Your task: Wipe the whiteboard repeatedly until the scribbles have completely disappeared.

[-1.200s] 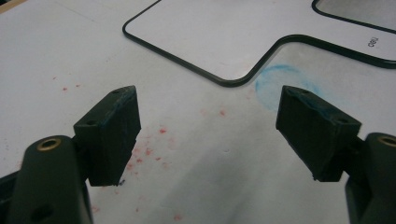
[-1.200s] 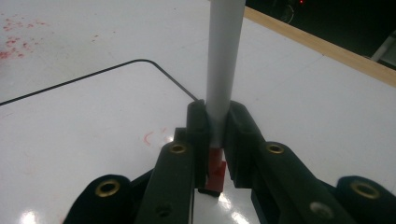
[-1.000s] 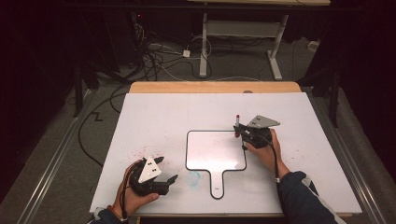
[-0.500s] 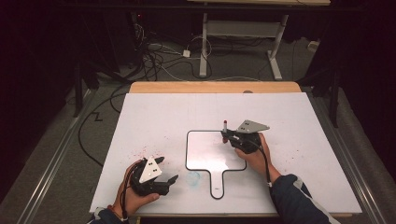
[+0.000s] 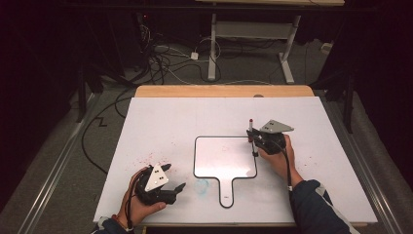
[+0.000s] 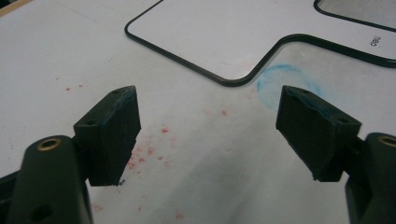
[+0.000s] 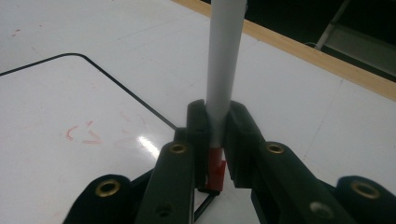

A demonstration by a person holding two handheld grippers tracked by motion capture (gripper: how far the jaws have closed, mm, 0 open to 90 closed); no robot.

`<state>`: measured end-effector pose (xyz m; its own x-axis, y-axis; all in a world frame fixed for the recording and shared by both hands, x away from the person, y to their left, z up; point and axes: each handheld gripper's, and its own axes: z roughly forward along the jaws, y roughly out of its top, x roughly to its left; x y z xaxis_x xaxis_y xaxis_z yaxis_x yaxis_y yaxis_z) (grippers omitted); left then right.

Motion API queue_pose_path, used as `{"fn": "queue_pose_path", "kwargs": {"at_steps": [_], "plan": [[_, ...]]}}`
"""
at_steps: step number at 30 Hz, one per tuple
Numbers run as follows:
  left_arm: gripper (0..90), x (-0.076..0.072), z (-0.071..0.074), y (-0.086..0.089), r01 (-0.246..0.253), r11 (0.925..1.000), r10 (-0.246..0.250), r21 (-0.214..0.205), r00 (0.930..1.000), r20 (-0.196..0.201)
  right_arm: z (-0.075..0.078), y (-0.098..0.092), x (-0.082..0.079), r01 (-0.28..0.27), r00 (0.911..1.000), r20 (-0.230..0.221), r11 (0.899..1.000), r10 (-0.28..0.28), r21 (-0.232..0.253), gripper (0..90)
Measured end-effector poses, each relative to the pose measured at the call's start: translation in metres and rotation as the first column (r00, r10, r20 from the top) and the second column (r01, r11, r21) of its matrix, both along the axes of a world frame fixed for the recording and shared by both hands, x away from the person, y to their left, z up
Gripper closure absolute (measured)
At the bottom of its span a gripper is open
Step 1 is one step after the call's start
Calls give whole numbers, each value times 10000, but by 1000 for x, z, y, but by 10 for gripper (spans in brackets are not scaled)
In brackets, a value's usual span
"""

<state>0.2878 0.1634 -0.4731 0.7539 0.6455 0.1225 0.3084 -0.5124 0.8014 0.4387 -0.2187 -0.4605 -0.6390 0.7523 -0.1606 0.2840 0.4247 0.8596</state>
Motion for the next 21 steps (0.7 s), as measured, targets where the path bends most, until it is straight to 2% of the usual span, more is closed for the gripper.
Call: {"fn": "queue_pose_path", "kwargs": {"at_steps": [4, 5, 10, 13, 18, 21], "plan": [[213, 0, 0, 0, -1, 10000, 1, 15, 10000, -31, -1, 3, -1, -71, 9999, -119, 9996, 74, 286, 821], [213, 0, 0, 0, 8, 10000, -8, 4, 10000, -10, -1, 6, -1, -147, 9998, -93, 9996, 149, 224, 821], [213, 0, 0, 0, 30, 10000, -30, -17, 10000, -19, -2, 30, -3, -740, 9973, -8, 9972, 740, 130, 821], [213, 0, 0, 0, 52, 10000, -52, -22, 10000, 1, -2, 45, -2, -1008, 9947, -161, 9946, 1012, 228, 821], [213, 0, 0, 2, 47, 10000, -47, -55, 10000, -29, -3, 69, -13, -1777, 9834, -319, 9835, 1788, 345, 820], [213, 0, 0, 2, 40, 10000, -40, -75, 10000, -5, -4, 82, -23, -2281, 9730, -308, 9733, 2289, 264, 820]]}}
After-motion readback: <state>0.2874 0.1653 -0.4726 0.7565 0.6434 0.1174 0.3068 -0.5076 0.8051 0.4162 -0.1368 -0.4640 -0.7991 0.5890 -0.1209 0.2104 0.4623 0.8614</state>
